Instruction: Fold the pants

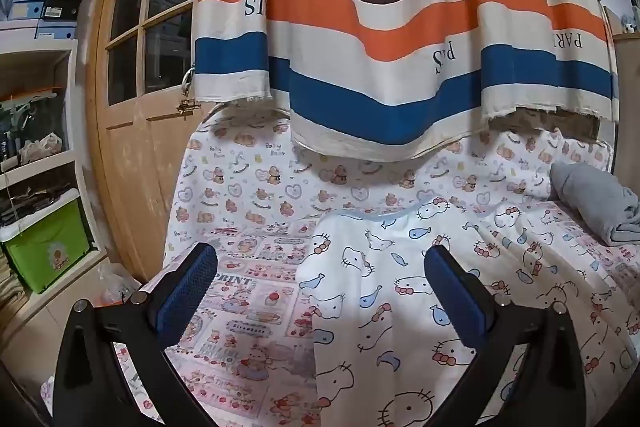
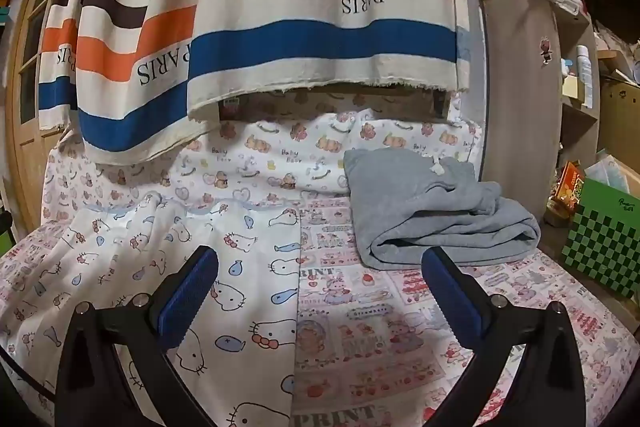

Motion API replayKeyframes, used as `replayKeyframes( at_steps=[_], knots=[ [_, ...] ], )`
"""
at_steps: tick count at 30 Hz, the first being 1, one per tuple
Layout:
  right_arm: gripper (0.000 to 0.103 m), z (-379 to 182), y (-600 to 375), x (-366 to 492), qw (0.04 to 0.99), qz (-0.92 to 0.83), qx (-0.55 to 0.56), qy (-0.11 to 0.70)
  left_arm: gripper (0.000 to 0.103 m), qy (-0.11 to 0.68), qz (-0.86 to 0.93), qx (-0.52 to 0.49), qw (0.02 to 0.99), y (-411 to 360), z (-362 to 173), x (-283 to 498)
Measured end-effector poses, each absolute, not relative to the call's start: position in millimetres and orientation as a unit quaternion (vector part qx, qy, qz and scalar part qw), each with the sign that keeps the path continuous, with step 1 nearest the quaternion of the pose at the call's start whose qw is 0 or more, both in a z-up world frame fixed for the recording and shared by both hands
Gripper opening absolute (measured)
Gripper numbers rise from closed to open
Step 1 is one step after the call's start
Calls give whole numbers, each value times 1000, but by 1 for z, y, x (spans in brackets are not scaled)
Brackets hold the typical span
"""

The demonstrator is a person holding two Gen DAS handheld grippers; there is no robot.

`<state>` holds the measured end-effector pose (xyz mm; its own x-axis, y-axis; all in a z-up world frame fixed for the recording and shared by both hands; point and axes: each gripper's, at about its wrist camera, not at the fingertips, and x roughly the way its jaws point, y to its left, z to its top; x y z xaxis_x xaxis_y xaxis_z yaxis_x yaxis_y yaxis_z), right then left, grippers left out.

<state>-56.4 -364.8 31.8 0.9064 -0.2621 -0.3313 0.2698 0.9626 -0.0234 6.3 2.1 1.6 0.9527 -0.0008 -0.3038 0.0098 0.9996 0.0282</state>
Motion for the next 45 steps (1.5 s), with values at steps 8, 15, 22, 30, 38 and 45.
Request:
replayKeyframes(
  at_steps=[8, 15, 22, 30, 38, 45],
  knots=[
    [102, 31, -367, -56, 974, -133, 15, 183, 103, 145, -2, 8, 989, 9, 1, -1],
    [102, 31, -367, -56, 975, -133, 16, 179, 103, 146, -6, 16, 989, 1, -2, 3],
    [102, 30, -368, -55, 974, -134, 16, 180, 103, 145, -3, 15, 989, -1, -1, 4],
    [102, 29, -370, -56, 974, -138, 17, 181, 103, 144, -3, 14, 989, -1, -2, 3],
    [102, 29, -370, -55, 974, -136, 19, 182, 103, 144, -3, 14, 989, -1, -2, 3],
    [102, 27, -371, -55, 973, -141, 22, 183, 103, 144, -4, 14, 989, -1, -2, 4]
  ],
)
